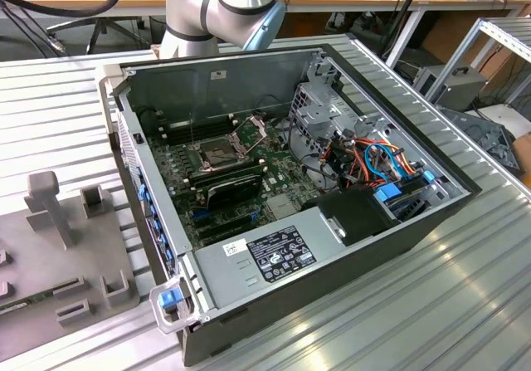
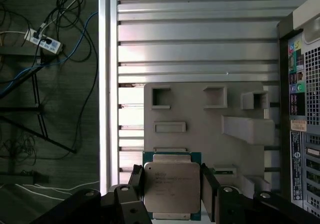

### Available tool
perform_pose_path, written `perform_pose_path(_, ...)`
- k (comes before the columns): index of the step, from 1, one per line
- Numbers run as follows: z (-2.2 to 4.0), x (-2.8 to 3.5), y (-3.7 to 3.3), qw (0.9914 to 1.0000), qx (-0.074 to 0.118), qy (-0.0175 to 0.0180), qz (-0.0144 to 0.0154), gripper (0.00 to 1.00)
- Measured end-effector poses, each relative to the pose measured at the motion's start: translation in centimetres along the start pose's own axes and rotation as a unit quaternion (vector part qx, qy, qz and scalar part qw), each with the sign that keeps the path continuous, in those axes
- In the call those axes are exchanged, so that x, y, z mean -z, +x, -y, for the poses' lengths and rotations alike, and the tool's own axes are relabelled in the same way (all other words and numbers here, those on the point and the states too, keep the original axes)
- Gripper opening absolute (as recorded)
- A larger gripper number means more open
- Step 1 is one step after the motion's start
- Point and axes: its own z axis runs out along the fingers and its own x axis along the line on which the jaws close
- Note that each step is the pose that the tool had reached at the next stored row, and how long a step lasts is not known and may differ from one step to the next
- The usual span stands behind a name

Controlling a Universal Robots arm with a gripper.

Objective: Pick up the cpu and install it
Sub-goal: 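Pick up the cpu and move it towards the insertion slot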

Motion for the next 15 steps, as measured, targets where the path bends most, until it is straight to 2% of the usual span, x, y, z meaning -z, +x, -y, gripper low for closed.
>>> perform_pose_path(15, -0.03, 0.63, 0.03, 1.00000, 0.000, 0.0000, 0.0000, 0.55)
